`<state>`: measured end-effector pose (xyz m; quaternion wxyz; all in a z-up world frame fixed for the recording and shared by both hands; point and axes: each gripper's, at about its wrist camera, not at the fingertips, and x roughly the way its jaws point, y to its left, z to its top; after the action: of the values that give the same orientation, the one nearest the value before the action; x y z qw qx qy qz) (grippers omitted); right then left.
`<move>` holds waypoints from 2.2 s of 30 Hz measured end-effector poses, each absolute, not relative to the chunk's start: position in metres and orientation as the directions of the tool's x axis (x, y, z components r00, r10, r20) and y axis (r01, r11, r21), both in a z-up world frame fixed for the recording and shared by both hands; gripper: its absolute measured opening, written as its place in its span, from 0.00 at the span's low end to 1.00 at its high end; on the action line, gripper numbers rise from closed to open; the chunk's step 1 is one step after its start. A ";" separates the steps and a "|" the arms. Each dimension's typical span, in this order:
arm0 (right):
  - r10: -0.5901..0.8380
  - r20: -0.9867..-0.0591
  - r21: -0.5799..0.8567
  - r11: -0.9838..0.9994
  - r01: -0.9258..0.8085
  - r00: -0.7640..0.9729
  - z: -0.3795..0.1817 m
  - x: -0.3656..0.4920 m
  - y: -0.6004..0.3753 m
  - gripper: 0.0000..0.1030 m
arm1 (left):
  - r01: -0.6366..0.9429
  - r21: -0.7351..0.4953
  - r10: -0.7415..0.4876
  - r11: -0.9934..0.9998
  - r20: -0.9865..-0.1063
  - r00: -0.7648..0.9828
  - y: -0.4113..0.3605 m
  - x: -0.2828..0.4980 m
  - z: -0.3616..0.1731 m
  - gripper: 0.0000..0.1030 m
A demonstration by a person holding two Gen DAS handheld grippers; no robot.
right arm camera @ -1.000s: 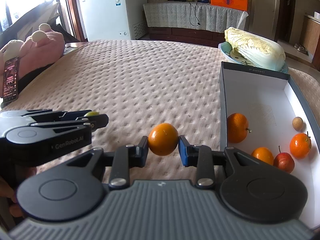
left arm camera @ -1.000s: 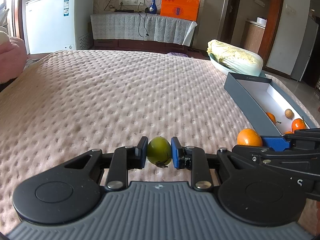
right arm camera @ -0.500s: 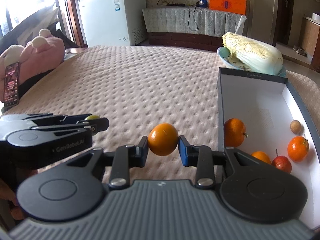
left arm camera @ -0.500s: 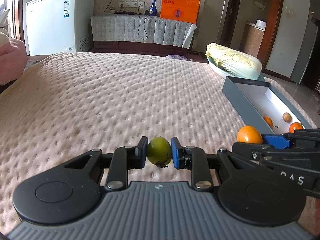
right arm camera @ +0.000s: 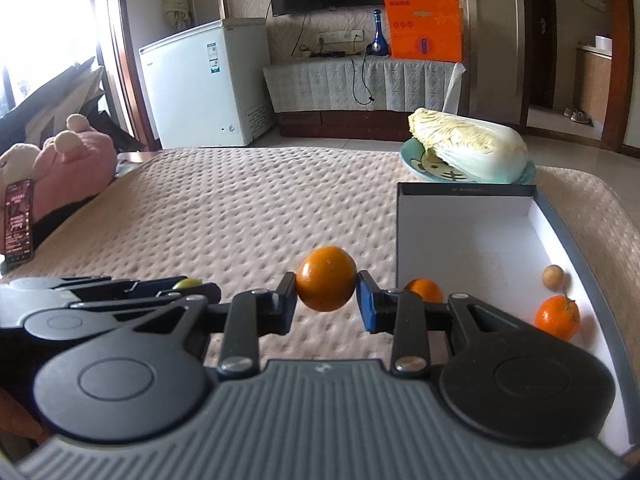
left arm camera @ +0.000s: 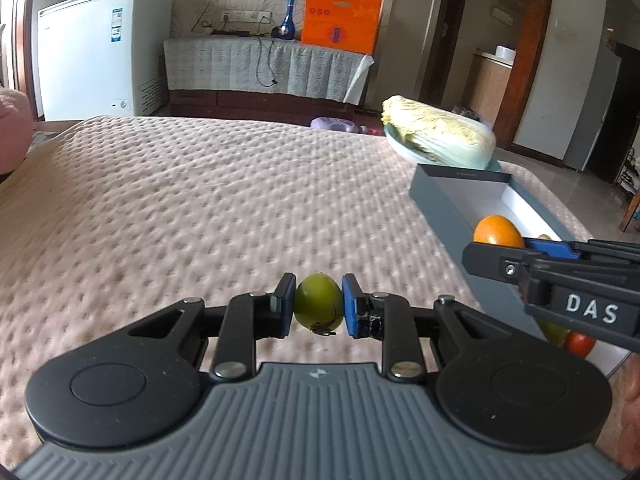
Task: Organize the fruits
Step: 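Carry the green fruit and orange over the grey box with both grippers, then open the right gripper to drop the orange while the left drops the green fruit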
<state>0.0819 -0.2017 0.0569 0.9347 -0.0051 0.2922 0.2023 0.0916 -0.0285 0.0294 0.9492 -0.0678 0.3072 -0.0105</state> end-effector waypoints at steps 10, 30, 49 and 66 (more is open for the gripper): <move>0.345 -0.519 0.118 0.935 -0.335 0.782 0.062 0.080 -0.223 0.34 | 0.033 -0.154 -0.114 0.988 -0.561 0.820 -0.056 0.093 0.040 0.28; 0.216 -0.472 0.150 0.975 -0.163 0.855 0.068 0.077 -0.285 0.35 | 0.221 -0.227 -0.310 0.948 -0.520 0.796 -0.132 0.097 0.046 0.28; 0.130 -0.532 0.112 0.990 -0.082 0.837 0.053 0.083 -0.293 0.74 | 0.271 -0.059 -0.257 0.961 -0.553 0.792 -0.168 0.081 0.031 1.00; 0.141 -0.596 0.115 0.989 -0.089 0.790 0.068 -0.044 -0.304 0.80 | 0.106 0.045 -0.071 0.993 -0.486 0.871 -0.123 -0.014 0.079 1.00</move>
<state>-0.0436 -0.3037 0.0681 0.9452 0.0405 0.3181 0.0607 -0.0142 -0.1226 0.0793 0.9666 0.0350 0.2497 -0.0459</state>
